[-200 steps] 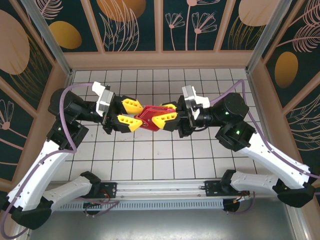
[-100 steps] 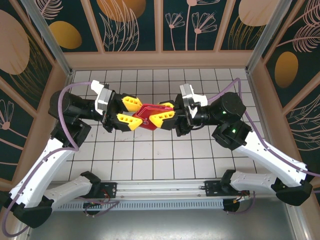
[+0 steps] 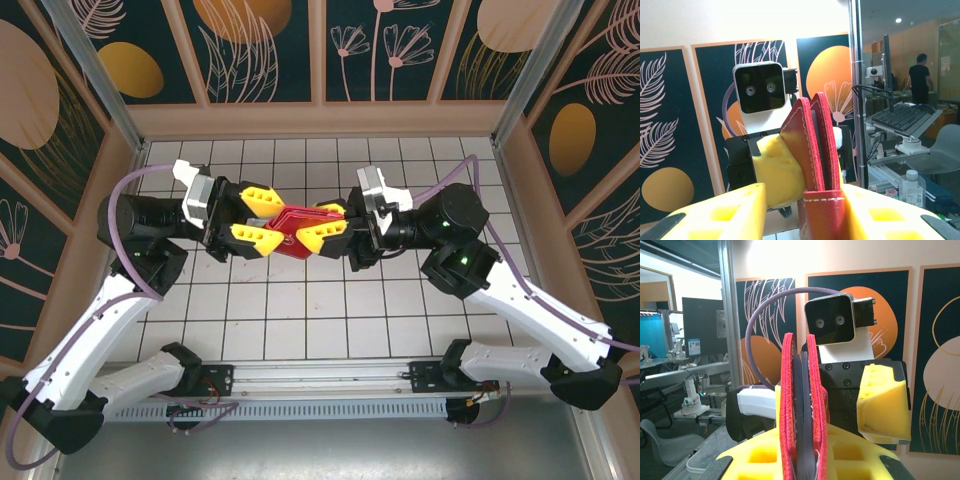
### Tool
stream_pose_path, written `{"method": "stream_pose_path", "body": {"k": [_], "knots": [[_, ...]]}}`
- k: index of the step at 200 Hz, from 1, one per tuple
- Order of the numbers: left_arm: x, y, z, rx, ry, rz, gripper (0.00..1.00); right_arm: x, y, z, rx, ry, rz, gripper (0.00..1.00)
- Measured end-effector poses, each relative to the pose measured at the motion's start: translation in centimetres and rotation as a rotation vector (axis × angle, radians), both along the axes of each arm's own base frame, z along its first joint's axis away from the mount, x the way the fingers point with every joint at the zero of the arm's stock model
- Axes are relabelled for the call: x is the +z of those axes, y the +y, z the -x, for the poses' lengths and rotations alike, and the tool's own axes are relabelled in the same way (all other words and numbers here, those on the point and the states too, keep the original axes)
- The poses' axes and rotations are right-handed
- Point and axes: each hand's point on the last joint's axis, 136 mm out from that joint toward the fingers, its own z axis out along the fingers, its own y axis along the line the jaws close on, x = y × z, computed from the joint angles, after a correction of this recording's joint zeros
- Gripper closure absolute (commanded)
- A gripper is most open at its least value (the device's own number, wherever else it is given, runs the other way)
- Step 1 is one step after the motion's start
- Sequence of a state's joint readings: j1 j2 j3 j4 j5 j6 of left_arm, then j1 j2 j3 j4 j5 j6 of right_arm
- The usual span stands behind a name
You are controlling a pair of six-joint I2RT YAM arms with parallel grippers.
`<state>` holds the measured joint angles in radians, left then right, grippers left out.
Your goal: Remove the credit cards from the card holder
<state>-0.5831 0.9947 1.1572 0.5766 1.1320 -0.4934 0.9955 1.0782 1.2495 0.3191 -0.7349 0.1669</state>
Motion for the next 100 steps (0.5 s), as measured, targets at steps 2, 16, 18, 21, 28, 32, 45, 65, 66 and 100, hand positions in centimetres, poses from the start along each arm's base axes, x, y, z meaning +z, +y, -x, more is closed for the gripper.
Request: {"method": "stream_pose_path", "body": {"k": [2, 16, 18, 21, 28, 32, 45, 65, 66, 100], "knots": [[0.0, 0.0, 0.0, 0.001, 0.0, 0.0, 0.59, 0.0, 0.0, 0.0, 0.0, 0.0, 0.0, 1.0], [0.0, 0.0, -0.1, 0.004, 0.004, 0.003, 0.65, 0.0, 0.0, 0.0, 0.0, 0.0, -0.001, 1.0], [0.0, 0.0, -0.1, 0.005, 0.003, 0.003, 0.66, 0.0, 0.0, 0.0, 0.0, 0.0, -0.002, 1.0], [0.0, 0.0, -0.1, 0.004, 0.005, 0.003, 0.69, 0.0, 0.0, 0.0, 0.0, 0.0, -0.002, 1.0], [0.0, 0.0, -0.1, 0.003, 0.002, 0.004, 0.74, 0.1, 0.0, -0.1, -0.001, 0.001, -0.003, 1.0], [0.1, 0.0, 0.0, 0.003, -0.003, 0.006, 0.77, 0.1, 0.0, -0.1, -0.002, 0.002, -0.004, 1.0], [0.1, 0.0, 0.1, 0.001, -0.005, 0.008, 0.79, 0.2, 0.0, -0.2, -0.009, 0.002, -0.008, 1.0], [0.2, 0.0, 0.1, 0.004, -0.005, 0.013, 0.75, 0.2, 0.1, -0.4, -0.02, -0.002, -0.012, 1.0], [0.2, 0.0, 0.1, 0.005, -0.004, 0.014, 0.75, 0.2, 0.1, -0.4, -0.02, -0.001, -0.012, 1.0], [0.3, -0.2, -0.9, 0.032, 0.047, 0.042, 0.53, 0.1, 0.2, -0.6, -0.031, 0.004, -0.007, 1.0]]}}
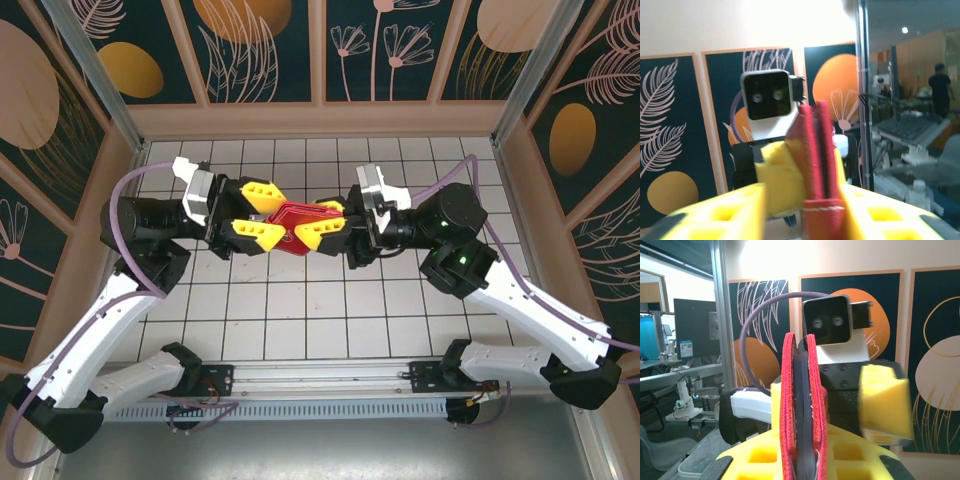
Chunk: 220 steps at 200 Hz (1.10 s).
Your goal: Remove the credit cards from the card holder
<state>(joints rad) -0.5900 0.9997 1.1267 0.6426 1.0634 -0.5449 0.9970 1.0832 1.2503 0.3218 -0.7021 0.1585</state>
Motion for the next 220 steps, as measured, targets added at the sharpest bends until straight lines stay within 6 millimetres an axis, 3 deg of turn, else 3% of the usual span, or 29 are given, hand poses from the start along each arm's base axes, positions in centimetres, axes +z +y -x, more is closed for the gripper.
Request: {"method": "stream_pose_path", "body": {"k": [51, 99, 135, 182, 220], "knots": [[-1.7, 0.2, -0.2, 0.01, 0.052, 0.01, 0.43, -0.7, 0.3, -0.4, -0.012, 0.027, 0.015, 1.0], [-1.2, 1.1, 1.5, -0.005, 0.015, 0.019, 0.38, -0.1, -0.4, 0.2, 0.003, 0.044, -0.002, 1.0], [-1.3, 1.3, 2.1, -0.024, -0.001, 0.009, 0.41, 0.4, -0.7, 0.4, 0.012, 0.058, -0.017, 1.0], [-1.6, 0.8, 1.6, -0.026, 0.01, -0.009, 0.52, 1.1, -1.0, 0.8, 0.037, 0.081, -0.04, 1.0], [-1.4, 0.5, 1.2, -0.03, 0.008, -0.013, 0.52, 1.4, -1.1, 0.8, 0.044, 0.088, -0.052, 1.0]]}}
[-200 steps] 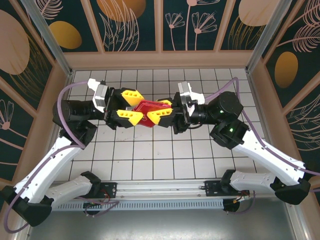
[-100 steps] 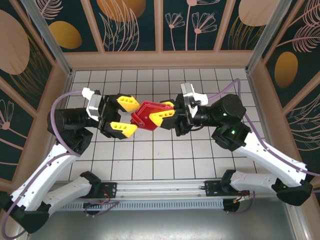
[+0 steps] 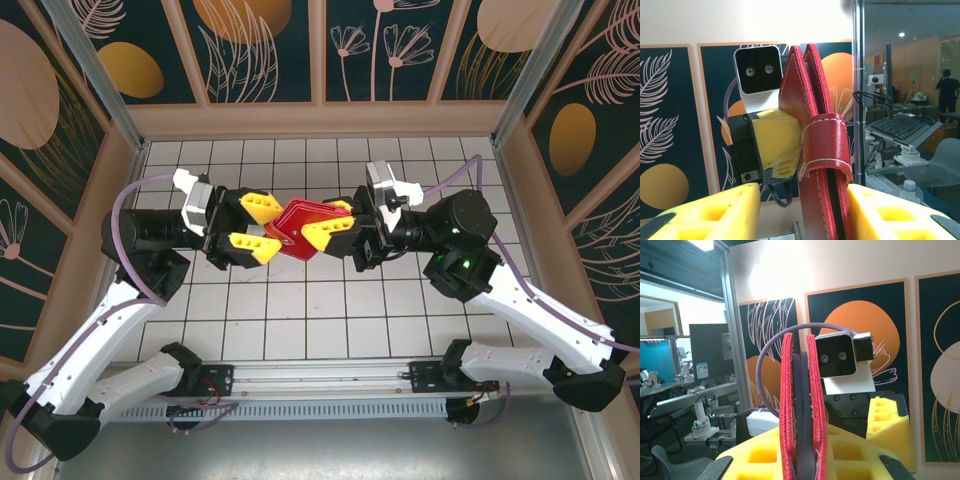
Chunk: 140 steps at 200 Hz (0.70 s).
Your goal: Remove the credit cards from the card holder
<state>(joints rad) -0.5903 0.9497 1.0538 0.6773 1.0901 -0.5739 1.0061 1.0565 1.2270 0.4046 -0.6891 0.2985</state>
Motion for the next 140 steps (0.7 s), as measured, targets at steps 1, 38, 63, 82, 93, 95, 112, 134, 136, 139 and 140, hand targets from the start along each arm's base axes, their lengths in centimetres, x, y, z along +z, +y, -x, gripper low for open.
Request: {"method": "stream_pose_path", "body": {"k": [1, 38, 63, 82, 93, 95, 112, 134, 136, 139, 140], "knots": [[0.0, 0.0, 0.0, 0.0, 0.0, 0.0, 0.52, 0.0, 0.0, 0.0, 0.0, 0.0, 0.0, 1.0], [0.2, 0.1, 0.1, -0.001, -0.009, 0.002, 0.5, 0.2, -0.1, 0.0, 0.0, -0.005, -0.008, 1.0], [-0.1, 0.0, 0.1, -0.001, -0.011, -0.013, 0.46, 0.1, -0.1, 0.0, 0.0, -0.005, -0.007, 1.0], [-0.5, -0.1, 0.3, -0.005, -0.012, -0.031, 0.42, 0.1, -0.1, 0.0, 0.0, -0.005, -0.007, 1.0], [-0.6, 0.1, 0.5, -0.006, -0.02, -0.037, 0.41, 0.2, -0.1, 0.1, 0.0, -0.005, -0.007, 1.0], [-0.6, 0.1, 0.6, -0.007, -0.02, -0.038, 0.41, 0.2, -0.1, 0.1, 0.0, -0.005, -0.007, 1.0], [-0.6, 0.3, 1.0, -0.008, -0.038, -0.037, 0.4, 0.2, -0.1, 0.1, 0.0, -0.005, -0.007, 1.0], [-0.2, 0.6, 1.5, -0.015, -0.061, -0.03, 0.35, 0.2, -0.1, 0.1, 0.0, -0.005, -0.007, 1.0], [-0.1, 0.6, 1.5, -0.016, -0.063, -0.029, 0.35, 0.2, -0.1, 0.1, 0.0, -0.005, -0.007, 1.0], [-0.1, 0.6, 1.6, -0.017, -0.066, -0.028, 0.34, 0.2, -0.1, 0.1, 0.001, -0.005, -0.007, 1.0], [-0.1, 0.6, 1.6, -0.017, -0.066, -0.028, 0.34, 0.2, -0.1, 0.1, 0.001, -0.005, -0.007, 1.0]]}}
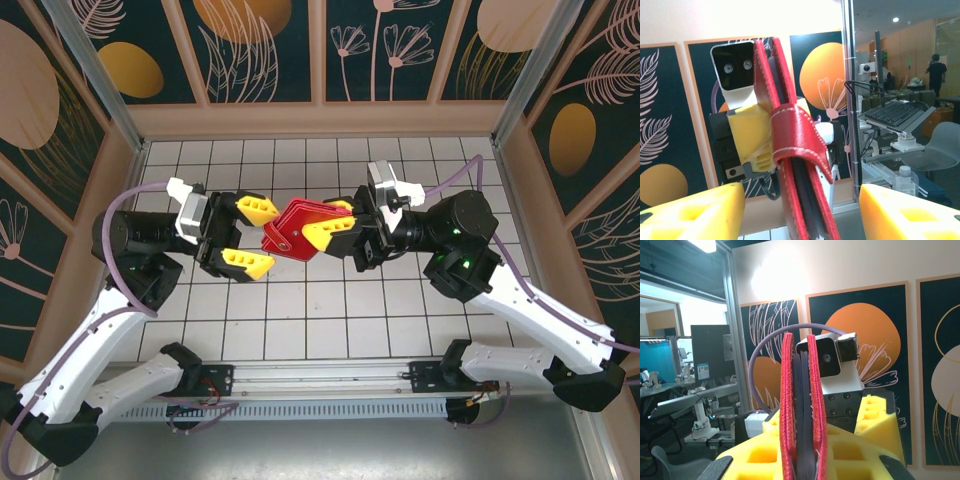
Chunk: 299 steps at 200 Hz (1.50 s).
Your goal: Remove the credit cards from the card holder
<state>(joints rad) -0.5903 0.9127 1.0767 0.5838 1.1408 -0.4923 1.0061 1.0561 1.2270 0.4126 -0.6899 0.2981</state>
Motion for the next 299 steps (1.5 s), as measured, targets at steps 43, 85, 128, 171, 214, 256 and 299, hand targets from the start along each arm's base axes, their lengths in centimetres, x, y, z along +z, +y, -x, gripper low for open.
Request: {"method": "stream_pose_path", "body": {"k": [43, 85, 128, 171, 214, 256, 299], "knots": [[0.8, -0.5, -0.8, -0.007, -0.003, 0.014, 0.36, -0.1, 0.0, 0.4, 0.022, -0.01, 0.006, 1.0], [0.8, -1.3, -1.5, -0.025, 0.019, 0.006, 0.45, -0.1, 0.0, 0.4, 0.023, -0.011, 0.006, 1.0], [1.1, -1.6, -1.4, -0.042, 0.012, 0.01, 0.44, -0.1, 0.0, 0.4, 0.023, -0.012, 0.005, 1.0], [1.3, -1.9, -1.5, -0.053, 0.01, 0.01, 0.44, -0.1, 0.0, 0.4, 0.023, -0.012, 0.005, 1.0], [1.3, -2.2, -1.5, -0.064, 0.011, 0.006, 0.44, -0.1, 0.0, 0.4, 0.021, -0.013, 0.003, 1.0], [1.4, -2.6, -1.6, -0.074, 0.014, 0.003, 0.46, -0.1, 0.0, 0.3, 0.017, -0.013, 0.002, 1.0], [1.5, -2.6, -1.4, -0.078, 0.019, 0.005, 0.55, 0.0, 0.0, 0.1, 0.005, -0.009, -0.002, 1.0]]}}
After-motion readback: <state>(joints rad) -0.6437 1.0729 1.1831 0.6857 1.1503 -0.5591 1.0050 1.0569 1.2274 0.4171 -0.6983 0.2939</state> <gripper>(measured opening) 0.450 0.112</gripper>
